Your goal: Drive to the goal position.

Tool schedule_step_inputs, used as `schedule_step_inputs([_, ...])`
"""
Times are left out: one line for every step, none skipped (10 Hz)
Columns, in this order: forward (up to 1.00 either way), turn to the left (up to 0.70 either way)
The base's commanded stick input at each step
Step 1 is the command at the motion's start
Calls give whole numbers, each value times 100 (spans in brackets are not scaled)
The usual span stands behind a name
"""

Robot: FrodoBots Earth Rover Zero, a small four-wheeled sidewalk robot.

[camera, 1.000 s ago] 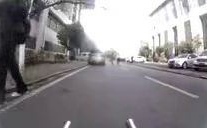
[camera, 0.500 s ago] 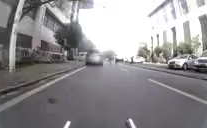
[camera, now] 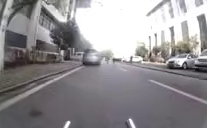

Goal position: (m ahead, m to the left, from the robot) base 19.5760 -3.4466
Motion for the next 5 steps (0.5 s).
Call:
schedule_step_inputs([70, -14])
schedule_step_inputs([70, -14])
schedule_step_inputs([70, -14])
schedule_step_inputs([70, -14])
schedule_step_inputs([70, -14])
